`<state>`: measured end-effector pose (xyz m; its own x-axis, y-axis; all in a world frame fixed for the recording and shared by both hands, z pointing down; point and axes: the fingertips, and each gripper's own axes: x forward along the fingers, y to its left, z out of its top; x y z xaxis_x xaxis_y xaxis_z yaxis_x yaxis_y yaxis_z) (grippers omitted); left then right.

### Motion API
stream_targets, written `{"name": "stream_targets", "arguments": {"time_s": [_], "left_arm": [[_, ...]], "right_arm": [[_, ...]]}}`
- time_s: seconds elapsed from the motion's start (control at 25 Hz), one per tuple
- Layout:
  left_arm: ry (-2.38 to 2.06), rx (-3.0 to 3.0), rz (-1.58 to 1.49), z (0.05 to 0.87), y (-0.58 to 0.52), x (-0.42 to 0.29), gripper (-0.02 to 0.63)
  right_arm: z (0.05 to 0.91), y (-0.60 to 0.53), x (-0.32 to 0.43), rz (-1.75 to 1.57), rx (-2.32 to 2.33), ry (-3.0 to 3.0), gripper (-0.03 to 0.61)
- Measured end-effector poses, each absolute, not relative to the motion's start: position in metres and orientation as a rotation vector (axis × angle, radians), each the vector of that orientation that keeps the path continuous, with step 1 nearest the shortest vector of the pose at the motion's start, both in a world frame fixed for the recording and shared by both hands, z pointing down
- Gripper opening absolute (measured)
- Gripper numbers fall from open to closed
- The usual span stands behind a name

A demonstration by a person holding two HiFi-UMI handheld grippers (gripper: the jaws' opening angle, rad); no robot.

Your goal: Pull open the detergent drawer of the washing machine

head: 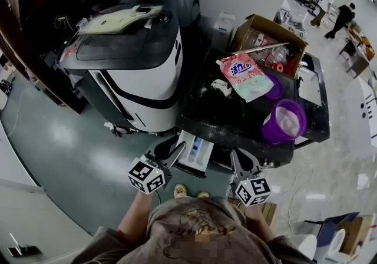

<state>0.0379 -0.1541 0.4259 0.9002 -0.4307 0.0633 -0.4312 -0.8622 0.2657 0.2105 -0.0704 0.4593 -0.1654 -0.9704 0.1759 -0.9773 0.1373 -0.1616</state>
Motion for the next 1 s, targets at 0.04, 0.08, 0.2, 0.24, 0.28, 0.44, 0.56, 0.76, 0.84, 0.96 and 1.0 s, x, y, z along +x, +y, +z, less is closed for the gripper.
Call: {"name": "stream_targets", "arguments": {"time_s": [0.04,0.08,0.2,0.24,0.28,0.44,0.56,0.76,0.84,0.96,1.0], "left_arm": [[-0.671,2.792,0.01,0.429,-0.156,0.036,0.126],[-0.69,2.795,0.02,0.432,-0.157,0.035,0.108],[-0.725,2.804,0.056,0.44,-0.158,0.032,0.083],[-0.733,2.809,0.068,0.442,-0.157,0.031,0.074],[-0.738,2.813,0.076,0.444,-0.156,0.031,0.068],[-0.776,2.81,0.102,0.452,-0.155,0.031,0.036],[-0.803,2.792,0.118,0.46,-0.153,0.03,0.023],[-0.814,2.787,0.121,0.466,-0.15,0.03,0.021],[-0.819,2.786,0.124,0.466,-0.148,0.029,0.021],[-0.828,2.786,0.124,0.465,-0.146,0.027,0.021],[-0.83,2.784,0.122,0.464,-0.146,0.027,0.021]], "right_arm": [[0.46,-0.071,0.212,0.371,2.009,-2.346,0.003],[0.461,-0.071,0.213,0.373,2.008,-2.344,0.003],[0.465,-0.07,0.214,0.382,2.006,-2.342,0.003],[0.466,-0.07,0.214,0.386,2.003,-2.343,0.003],[0.467,-0.07,0.213,0.391,2.0,-2.346,0.003],[0.472,-0.069,0.209,0.405,1.979,-2.355,0.003],[0.476,-0.068,0.207,0.412,1.968,-2.352,0.003],[0.482,-0.065,0.206,0.42,1.955,-2.353,0.003],[0.483,-0.064,0.205,0.426,1.954,-2.353,0.003],[0.483,-0.065,0.204,0.433,1.962,-2.358,0.003],[0.482,-0.065,0.204,0.433,1.966,-2.36,0.003]]}}
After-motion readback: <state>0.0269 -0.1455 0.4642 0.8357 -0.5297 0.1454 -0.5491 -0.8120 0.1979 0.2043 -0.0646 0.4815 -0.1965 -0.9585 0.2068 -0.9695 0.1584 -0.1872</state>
